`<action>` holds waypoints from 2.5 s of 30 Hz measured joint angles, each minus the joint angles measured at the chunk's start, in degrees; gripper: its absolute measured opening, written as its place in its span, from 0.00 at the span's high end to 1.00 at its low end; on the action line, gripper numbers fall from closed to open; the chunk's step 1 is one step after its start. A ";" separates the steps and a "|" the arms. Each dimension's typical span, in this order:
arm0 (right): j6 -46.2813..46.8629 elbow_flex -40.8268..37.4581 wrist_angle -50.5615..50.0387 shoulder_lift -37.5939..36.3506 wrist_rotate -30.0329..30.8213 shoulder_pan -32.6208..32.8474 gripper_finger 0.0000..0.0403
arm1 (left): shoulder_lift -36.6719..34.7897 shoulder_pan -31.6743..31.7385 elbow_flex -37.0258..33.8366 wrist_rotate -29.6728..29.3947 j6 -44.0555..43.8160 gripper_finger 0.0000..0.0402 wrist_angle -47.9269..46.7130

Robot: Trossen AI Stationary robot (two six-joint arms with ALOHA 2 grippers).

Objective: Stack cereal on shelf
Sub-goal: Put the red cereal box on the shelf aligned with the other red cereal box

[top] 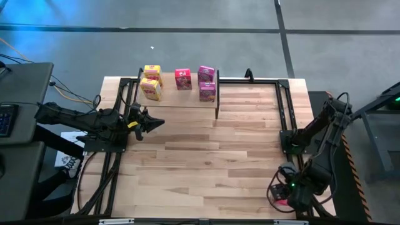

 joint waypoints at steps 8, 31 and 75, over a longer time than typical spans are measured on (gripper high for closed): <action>0.90 -0.07 0.50 4.62 -1.79 -1.04 0.42 | 0.01 0.04 0.00 -1.31 -1.12 1.00 0.15; 2.45 0.07 -1.66 8.32 -5.60 -3.05 0.42 | 0.00 0.02 0.00 -1.29 -3.13 1.00 0.11; -49.51 -13.97 18.62 8.86 -13.76 -3.50 0.94 | -0.01 0.00 0.02 -1.43 -4.72 1.00 0.35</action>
